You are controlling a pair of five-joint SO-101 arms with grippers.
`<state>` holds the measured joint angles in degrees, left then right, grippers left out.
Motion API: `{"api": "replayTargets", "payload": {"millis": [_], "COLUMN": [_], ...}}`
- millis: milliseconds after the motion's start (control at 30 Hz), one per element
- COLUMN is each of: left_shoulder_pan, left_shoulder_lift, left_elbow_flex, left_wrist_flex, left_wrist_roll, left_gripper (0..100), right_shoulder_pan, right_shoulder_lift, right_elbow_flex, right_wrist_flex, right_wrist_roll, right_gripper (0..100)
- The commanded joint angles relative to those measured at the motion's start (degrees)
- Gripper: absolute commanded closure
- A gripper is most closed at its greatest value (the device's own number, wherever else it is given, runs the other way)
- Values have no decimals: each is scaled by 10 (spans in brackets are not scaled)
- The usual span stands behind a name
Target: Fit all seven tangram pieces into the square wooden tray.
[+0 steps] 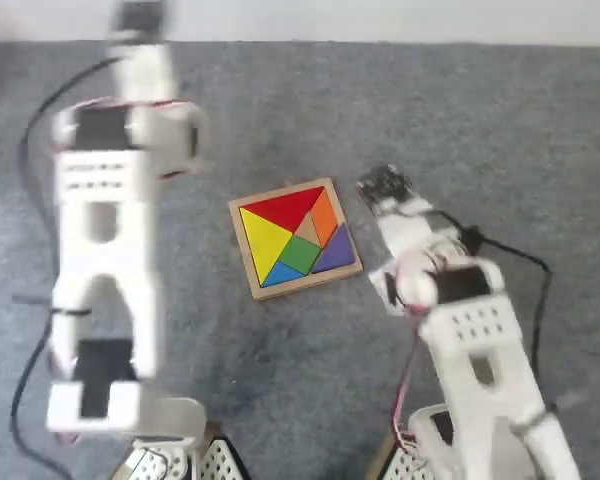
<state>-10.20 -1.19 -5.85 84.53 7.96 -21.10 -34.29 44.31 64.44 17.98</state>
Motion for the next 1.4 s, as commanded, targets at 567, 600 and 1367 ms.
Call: {"api": "replayTargets", "payload": {"millis": [567,600,1367], "left_shoulder_pan": [-66,-64,-64], "left_shoulder_lift": [-270,-270,-270], "left_elbow_flex": [546,546,548], "left_wrist_flex": [-359,-359,-357], "left_wrist_roll": [-8,-8,-8], "left_gripper": [841,841,841], "right_shoulder_pan": [-84,-82,-18], "right_shoulder_lift": [247,247,351], "right_elbow_flex": [-116,-121,-156], "right_wrist_flex": [-143,-145,-157], "right_wrist_roll": [-102,-102,-158], "right_gripper": [494,494,494]}}
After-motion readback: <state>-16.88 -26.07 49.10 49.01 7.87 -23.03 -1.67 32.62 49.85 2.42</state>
